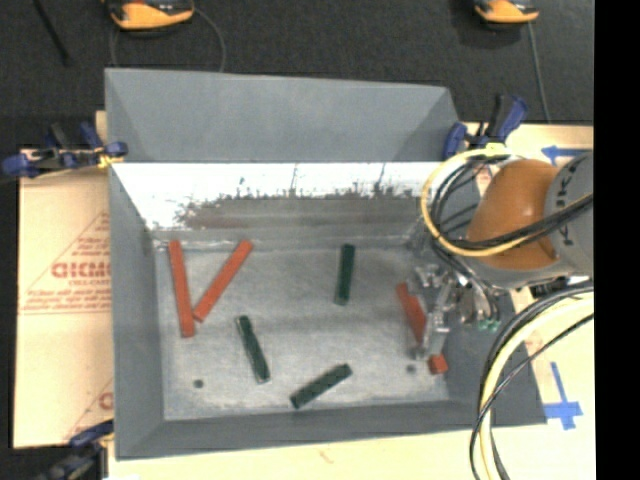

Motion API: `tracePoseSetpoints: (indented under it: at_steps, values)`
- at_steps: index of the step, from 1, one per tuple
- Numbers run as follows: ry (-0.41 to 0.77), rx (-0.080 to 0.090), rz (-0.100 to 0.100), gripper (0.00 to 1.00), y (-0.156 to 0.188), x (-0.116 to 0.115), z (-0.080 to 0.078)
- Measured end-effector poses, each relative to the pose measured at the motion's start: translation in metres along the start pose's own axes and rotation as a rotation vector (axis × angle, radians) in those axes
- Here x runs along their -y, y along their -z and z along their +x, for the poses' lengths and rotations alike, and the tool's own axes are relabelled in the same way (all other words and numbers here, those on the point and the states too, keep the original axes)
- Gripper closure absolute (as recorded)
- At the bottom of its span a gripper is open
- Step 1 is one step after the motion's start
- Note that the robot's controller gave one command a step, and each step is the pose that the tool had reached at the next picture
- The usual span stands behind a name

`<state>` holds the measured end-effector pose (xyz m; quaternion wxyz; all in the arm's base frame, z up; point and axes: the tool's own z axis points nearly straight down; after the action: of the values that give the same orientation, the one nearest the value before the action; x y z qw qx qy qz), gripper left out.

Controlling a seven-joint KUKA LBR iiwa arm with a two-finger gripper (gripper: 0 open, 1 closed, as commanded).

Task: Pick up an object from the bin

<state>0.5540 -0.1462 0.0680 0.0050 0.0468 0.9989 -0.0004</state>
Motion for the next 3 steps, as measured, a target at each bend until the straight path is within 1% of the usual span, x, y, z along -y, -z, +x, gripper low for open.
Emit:
tracePoseSetpoints:
  at_steps: [1,2,3]
  values:
    - [-0.145,-0.003,0.001,0.00,0.034,0.015,0.001]
    - [-0.477,-0.003,0.002,0.00,0.054,0.015,-0.003]
    - [-0.531,-0.006,-0.015,0.00,0.004,0.004,-0.009]
